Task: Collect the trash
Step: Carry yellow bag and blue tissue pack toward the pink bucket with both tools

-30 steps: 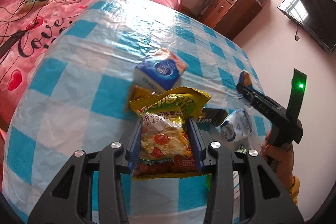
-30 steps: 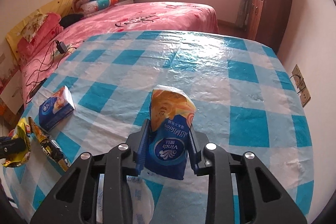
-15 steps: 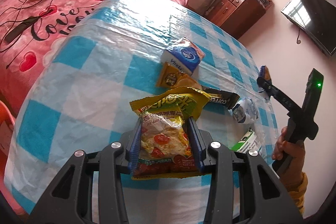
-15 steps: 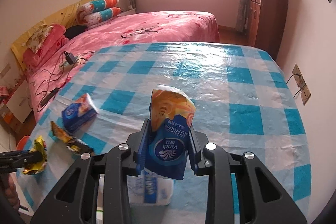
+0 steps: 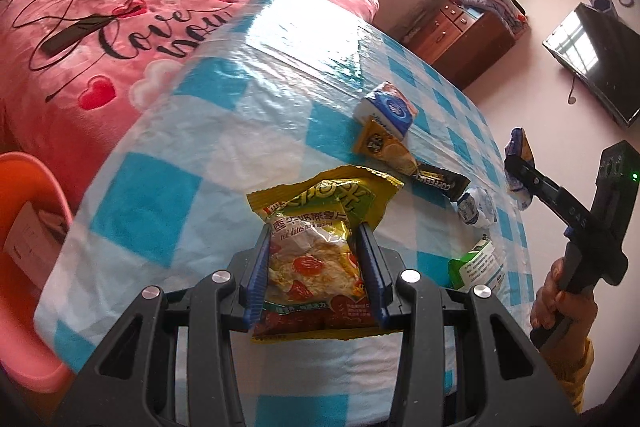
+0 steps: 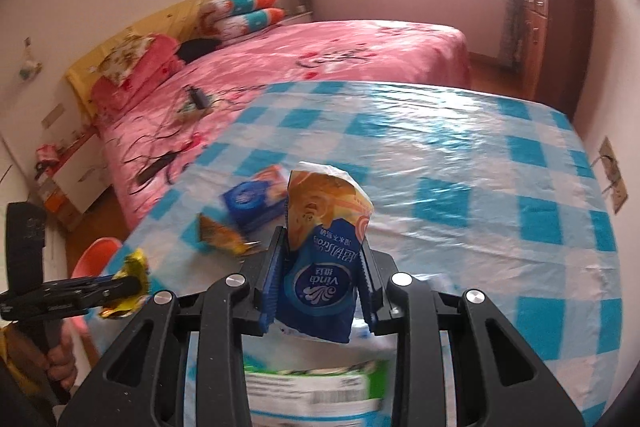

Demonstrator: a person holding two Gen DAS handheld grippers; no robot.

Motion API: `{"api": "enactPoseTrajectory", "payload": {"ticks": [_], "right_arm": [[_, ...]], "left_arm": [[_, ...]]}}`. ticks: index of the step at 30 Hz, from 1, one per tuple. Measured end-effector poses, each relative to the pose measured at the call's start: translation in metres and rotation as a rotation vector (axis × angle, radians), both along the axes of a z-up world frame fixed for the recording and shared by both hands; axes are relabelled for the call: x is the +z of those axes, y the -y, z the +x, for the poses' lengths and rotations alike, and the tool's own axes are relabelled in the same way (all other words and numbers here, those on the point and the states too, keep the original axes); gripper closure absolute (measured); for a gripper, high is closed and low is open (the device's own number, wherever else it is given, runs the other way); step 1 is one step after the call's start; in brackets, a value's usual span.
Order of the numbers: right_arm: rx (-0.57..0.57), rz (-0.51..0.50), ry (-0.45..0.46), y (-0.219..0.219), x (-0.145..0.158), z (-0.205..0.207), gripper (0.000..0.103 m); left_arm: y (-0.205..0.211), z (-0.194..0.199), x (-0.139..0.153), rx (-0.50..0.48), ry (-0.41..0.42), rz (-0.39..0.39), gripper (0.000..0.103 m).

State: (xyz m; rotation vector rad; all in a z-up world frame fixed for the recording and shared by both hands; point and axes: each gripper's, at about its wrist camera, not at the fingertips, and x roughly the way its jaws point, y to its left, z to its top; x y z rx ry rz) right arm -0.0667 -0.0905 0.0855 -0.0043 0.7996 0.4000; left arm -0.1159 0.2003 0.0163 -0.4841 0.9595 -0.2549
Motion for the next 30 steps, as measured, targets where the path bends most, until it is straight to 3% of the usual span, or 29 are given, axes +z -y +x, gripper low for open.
{"api": "enactPoseTrajectory", "payload": {"ticks": [12, 30], "right_arm": [[0.253, 0.024, -0.080, -0.102, -0.008, -0.031, 0.069], [0.677, -0.006, -0.181, -0.289, -0.033, -0.077, 0.069]], "left_arm": [[-0.058, -0.030, -0.009, 0.102, -0.009, -0.019, 0.060], [-0.181, -0.092, -0.033, 0.402, -0.044, -0.033, 0.060]]}}
